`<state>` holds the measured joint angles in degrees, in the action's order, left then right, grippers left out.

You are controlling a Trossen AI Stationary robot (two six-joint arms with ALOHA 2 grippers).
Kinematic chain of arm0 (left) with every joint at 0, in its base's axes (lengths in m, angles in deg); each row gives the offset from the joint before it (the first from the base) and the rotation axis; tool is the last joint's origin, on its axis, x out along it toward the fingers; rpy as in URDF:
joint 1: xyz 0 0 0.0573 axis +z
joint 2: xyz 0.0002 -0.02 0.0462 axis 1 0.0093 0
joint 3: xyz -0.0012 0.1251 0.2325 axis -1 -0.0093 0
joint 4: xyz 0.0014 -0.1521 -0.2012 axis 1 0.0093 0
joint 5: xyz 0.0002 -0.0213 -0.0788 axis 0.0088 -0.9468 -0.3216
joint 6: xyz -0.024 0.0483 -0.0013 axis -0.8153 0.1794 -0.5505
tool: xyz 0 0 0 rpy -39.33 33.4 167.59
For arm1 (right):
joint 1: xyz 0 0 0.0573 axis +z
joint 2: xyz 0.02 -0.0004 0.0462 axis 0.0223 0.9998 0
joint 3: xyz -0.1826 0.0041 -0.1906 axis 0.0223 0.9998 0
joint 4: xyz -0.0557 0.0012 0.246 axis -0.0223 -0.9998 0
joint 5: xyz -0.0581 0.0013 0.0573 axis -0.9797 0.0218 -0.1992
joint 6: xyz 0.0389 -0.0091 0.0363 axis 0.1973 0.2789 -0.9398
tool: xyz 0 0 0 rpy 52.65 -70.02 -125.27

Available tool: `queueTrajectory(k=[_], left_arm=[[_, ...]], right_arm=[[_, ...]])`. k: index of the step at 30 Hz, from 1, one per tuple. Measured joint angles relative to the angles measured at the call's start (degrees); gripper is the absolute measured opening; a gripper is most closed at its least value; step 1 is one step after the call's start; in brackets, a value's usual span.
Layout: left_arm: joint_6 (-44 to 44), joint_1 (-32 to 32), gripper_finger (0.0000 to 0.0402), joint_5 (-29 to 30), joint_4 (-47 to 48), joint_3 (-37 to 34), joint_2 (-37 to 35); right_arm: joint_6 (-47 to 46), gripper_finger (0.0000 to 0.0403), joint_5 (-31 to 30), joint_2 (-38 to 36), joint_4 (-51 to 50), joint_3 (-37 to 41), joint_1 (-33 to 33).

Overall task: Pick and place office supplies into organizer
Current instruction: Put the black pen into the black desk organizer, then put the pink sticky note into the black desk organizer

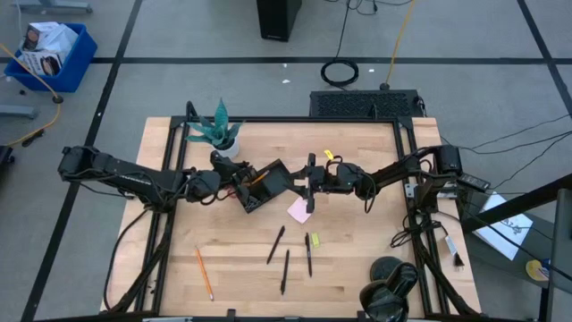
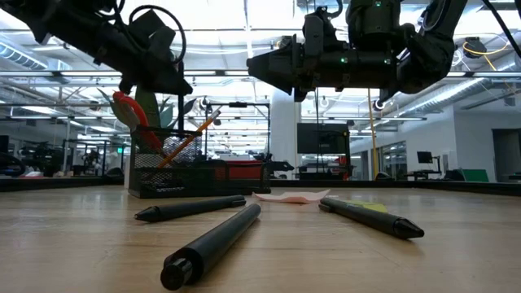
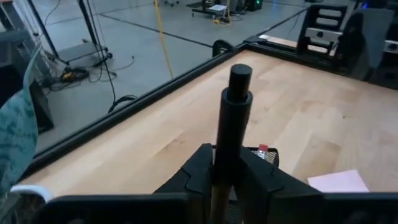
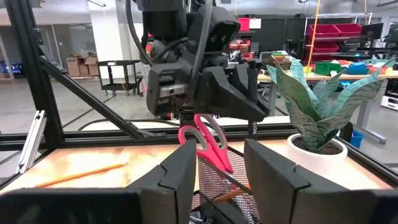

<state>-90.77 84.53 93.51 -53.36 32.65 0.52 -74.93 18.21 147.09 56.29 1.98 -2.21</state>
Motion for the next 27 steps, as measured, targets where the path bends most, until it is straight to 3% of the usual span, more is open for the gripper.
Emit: queueTrajectory(k=[9, 14, 20, 27], left_arm=[[-4.1, 0.9, 0.0175, 0.0, -2.1, -3.2, 0.0], [-3.4, 0.9, 0.0219, -0.5, -4.3, -3.7, 0.0], [-0.8, 0.0, 0.0236, -5.6, -9.2, -3.7, 0.0], [-1.0, -0.7, 0.0232, -9.0, -11.7, -3.7, 0.0]], right_arm=[[0.0, 0.0119, 0.0, 0.0, 0.0, 0.0, 0.0], [0.0, 0.0118, 0.9, 0.0, -0.2, 0.0, 0.0], [0.3, 0.0116, 7.2, 0.0, -3.5, 0.0, 0.3], [4.4, 0.0116, 7.5, -0.1, -10.4, 0.0, 1.2]])
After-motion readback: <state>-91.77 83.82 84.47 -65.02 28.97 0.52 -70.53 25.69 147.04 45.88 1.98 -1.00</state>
